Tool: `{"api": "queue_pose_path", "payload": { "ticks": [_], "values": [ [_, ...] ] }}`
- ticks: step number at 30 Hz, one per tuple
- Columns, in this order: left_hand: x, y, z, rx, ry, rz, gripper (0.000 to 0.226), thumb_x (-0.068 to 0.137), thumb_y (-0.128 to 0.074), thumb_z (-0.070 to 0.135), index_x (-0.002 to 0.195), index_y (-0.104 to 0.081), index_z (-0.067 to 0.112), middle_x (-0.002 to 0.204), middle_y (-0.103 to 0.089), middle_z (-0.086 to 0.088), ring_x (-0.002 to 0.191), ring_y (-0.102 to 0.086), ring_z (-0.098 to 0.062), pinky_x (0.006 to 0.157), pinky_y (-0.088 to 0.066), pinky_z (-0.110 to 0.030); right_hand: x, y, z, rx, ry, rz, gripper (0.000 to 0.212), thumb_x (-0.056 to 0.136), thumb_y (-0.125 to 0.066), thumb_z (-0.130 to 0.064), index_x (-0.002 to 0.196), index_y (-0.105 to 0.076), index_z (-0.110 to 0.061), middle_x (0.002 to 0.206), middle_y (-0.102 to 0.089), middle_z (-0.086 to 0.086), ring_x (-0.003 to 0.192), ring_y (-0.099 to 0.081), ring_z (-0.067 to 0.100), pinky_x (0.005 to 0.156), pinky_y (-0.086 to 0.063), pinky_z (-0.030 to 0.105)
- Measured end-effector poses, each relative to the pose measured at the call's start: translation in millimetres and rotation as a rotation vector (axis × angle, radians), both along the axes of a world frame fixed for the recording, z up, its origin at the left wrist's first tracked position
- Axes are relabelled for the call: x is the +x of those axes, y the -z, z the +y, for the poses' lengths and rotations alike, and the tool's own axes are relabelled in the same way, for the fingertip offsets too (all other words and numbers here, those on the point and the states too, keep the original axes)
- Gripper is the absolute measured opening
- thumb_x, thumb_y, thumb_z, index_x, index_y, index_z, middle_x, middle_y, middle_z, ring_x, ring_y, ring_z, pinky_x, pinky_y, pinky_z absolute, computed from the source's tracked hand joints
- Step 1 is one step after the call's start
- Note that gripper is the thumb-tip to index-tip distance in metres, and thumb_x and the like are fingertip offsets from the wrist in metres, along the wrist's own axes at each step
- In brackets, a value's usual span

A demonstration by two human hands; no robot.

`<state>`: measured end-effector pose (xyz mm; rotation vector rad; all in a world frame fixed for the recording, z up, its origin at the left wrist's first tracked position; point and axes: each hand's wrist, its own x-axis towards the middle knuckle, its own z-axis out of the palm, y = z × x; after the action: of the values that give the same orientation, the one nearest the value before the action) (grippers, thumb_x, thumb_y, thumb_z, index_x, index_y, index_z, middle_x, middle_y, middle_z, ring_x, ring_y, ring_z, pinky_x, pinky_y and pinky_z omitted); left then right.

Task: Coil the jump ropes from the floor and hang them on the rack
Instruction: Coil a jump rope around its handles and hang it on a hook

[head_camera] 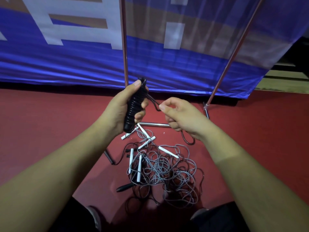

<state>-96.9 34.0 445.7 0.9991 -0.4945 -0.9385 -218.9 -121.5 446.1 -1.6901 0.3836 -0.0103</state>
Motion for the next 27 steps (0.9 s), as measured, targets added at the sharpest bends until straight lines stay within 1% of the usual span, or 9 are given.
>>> {"api": "queue_pose_path", "payload": {
  "ticks": [2,6,9,13,15,17,19,23,27],
  "values": [
    [3.2,-2.9,1.3,-0.01,0.022,-0.052,0.039,0.076,-0.078,0.039,0.102,-0.058,0.019,0.067,-0.05,-0.002,0.039,-0.039,-0.012,0.038,-0.028,-0.018,-1.8,-3.2,-1.2,-0.004,-0.037,-0.015,0.015,0.103,-0.05,-0.026,0.094,-0.052,-0.013,0.06,-0.035,-0.001,0.042,-0.025,0.006,0.04,-0.021,0.018],
    [7.9,-10.2,3.5,0.136,-0.102,-0.189,0.02,0.084,-0.068,0.009,0.098,-0.057,0.018,0.067,-0.051,-0.002,0.039,-0.039,-0.013,0.04,-0.029,-0.019,-4.5,-8.3,-8.2,-0.123,-0.095,-0.032,0.023,0.104,-0.048,-0.02,0.086,-0.06,-0.013,0.059,-0.034,-0.001,0.043,-0.028,0.004,0.042,-0.026,0.016],
    [10.1,-9.6,2.2,0.335,-0.201,-0.318,0.02,0.086,-0.067,0.0,0.095,-0.057,0.014,0.061,-0.05,0.0,0.037,-0.039,-0.015,0.04,-0.028,-0.02,-2.5,-8.8,-1.6,-0.44,-0.116,-0.034,0.027,0.102,-0.049,-0.025,0.082,-0.065,-0.02,0.059,-0.041,0.002,0.048,-0.035,0.011,0.051,-0.034,0.026],
    [8.9,-6.8,1.0,0.529,-0.251,-0.584,0.024,0.083,-0.065,-0.004,0.105,-0.06,0.006,0.06,-0.047,-0.003,0.036,-0.037,-0.013,0.036,-0.027,-0.017,-4.8,-14.3,8.7,-0.725,-0.152,-0.055,0.033,0.1,-0.053,-0.03,0.078,-0.063,-0.008,0.055,-0.042,-0.005,0.051,-0.039,0.006,0.05,-0.028,0.018],
    [7.1,-2.0,-0.6,0.621,-0.255,-0.801,0.026,0.079,-0.068,0.003,0.099,-0.063,0.019,0.06,-0.056,0.007,0.038,-0.043,-0.007,0.038,-0.034,-0.017,-7.9,-17.9,10.9,-0.797,-0.201,-0.075,0.033,0.096,-0.059,-0.032,0.076,-0.061,-0.005,0.058,-0.044,-0.003,0.053,-0.037,0.009,0.052,-0.029,0.02],
    [2.5,5.0,-2.2,0.767,-0.184,-1.096,0.028,0.073,-0.073,0.022,0.093,-0.059,0.035,0.067,-0.063,0.013,0.056,-0.058,-0.007,0.053,-0.046,-0.023,-9.8,-19.1,11.4,-0.866,-0.242,-0.082,0.032,0.093,-0.062,-0.031,0.074,-0.062,-0.006,0.058,-0.046,-0.002,0.052,-0.037,0.01,0.053,-0.03,0.022],
    [-3.4,10.9,-3.9,0.87,-0.064,-1.309,0.031,0.07,-0.075,0.046,0.096,-0.057,0.041,0.076,-0.064,0.014,0.075,-0.064,-0.014,0.062,-0.047,-0.029,-10.9,-18.8,9.7,-0.893,-0.25,-0.084,0.029,0.092,-0.063,-0.031,0.073,-0.063,-0.009,0.057,-0.047,-0.003,0.052,-0.039,0.009,0.055,-0.034,0.03],
    [-12.7,12.9,-8.5,0.84,0.174,-1.361,0.051,0.06,-0.066,0.084,0.087,-0.058,0.041,0.063,-0.058,0.016,0.066,-0.057,-0.003,0.061,-0.047,-0.029,-13.2,-16.5,3.5,-0.892,-0.211,-0.106,0.021,0.09,-0.063,-0.033,0.077,-0.068,-0.018,0.06,-0.057,-0.006,0.058,-0.051,0.01,0.06,-0.046,0.04],
    [-18.5,8.4,-7.1,0.764,0.254,-1.387,0.029,0.072,-0.065,0.077,0.076,-0.054,0.051,0.058,-0.058,0.021,0.061,-0.056,0.003,0.059,-0.041,-0.026,-12.6,-16.5,0.8,-0.828,-0.121,-0.143,0.02,0.087,-0.066,-0.039,0.078,-0.073,-0.023,0.072,-0.071,-0.005,0.07,-0.064,0.013,0.068,-0.051,0.039]
  ]
}}
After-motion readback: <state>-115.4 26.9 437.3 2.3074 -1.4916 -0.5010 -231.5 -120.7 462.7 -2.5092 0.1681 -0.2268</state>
